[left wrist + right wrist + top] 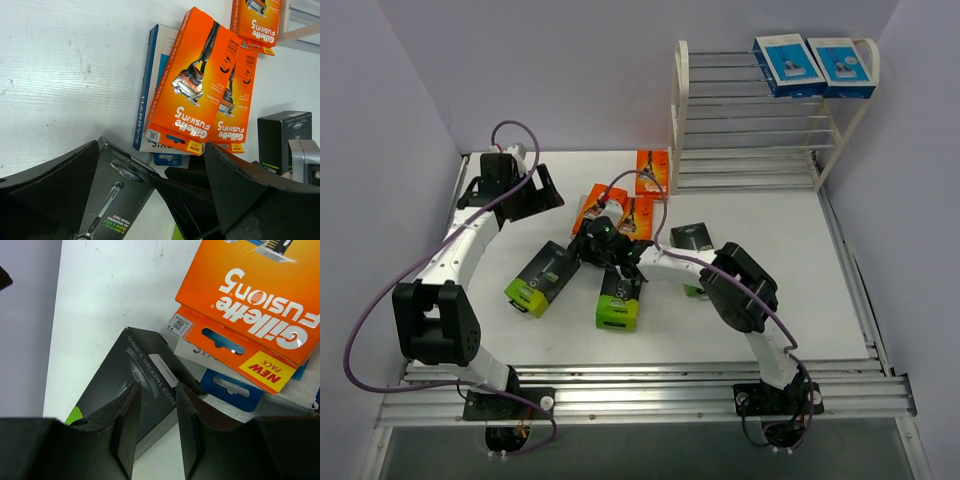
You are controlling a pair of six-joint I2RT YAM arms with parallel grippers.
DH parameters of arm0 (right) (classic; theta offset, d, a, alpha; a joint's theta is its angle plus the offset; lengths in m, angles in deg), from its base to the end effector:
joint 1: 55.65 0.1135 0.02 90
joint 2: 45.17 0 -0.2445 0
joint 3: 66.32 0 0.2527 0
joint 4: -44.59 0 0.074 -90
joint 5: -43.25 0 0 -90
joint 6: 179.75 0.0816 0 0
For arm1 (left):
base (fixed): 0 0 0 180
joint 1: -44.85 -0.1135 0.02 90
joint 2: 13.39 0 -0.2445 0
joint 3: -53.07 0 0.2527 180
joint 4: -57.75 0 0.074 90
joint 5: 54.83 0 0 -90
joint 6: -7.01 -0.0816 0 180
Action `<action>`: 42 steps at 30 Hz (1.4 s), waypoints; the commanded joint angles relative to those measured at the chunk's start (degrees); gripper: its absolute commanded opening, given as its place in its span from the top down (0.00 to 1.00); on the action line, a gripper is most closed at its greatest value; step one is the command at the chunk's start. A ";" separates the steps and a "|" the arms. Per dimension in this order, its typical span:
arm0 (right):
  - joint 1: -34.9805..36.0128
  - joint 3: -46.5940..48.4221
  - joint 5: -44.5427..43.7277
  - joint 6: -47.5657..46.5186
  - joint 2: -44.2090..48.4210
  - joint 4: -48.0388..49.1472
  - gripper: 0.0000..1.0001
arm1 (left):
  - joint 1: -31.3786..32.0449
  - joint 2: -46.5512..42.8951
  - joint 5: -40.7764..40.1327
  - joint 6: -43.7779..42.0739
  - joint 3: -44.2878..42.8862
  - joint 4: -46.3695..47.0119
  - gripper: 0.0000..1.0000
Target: Place and organize the shaving razors onto the shelf
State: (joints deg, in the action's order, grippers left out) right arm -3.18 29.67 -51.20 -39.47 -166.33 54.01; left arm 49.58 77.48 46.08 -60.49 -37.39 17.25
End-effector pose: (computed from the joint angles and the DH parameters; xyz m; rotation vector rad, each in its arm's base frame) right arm 0.3247 0.4123 0.1731 0.0207 2.0157 1.1427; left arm 0.3903 -0.0478 0.2552 -0.2573 2.2984 -0.4628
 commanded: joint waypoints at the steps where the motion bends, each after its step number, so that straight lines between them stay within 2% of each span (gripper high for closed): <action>1: -0.61 2.38 -0.30 -0.19 0.05 0.92 0.69 | -0.86 -3.07 0.16 0.44 -0.44 2.07 0.05; 8: -1.84 0.89 -0.82 -2.81 3.55 -0.91 0.66 | -2.27 -3.51 -0.63 0.26 -0.53 1.80 0.05; 12: -2.11 0.10 -3.19 -7.38 6.55 -6.88 0.61 | -3.85 -4.03 -1.16 0.00 -0.61 1.63 0.05; 16: -2.11 1.50 -3.37 -18.87 7.87 -12.34 0.54 | -7.01 -4.12 -1.51 -0.09 -0.53 1.54 0.05; 18: -1.93 2.20 -3.90 -27.75 8.75 -14.62 0.51 | -8.07 -3.86 -1.25 -0.09 -0.53 1.63 0.05; 23: -2.19 1.15 -2.32 -41.47 10.68 -15.25 0.46 | -9.39 -3.86 -0.90 -0.18 -0.53 1.63 0.05; 31: -0.70 2.03 0.75 -54.83 8.84 -14.63 0.54 | -10.35 -3.07 -0.20 -0.18 -0.53 1.63 0.05; 42: 1.23 5.19 6.91 -61.88 5.33 -15.77 0.58 | -12.64 -1.49 2.70 1.32 -0.53 2.07 0.05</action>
State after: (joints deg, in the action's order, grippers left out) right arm -2.61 32.31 -46.41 -97.83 -160.02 39.17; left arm 37.89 75.75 46.83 -59.96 -37.39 17.25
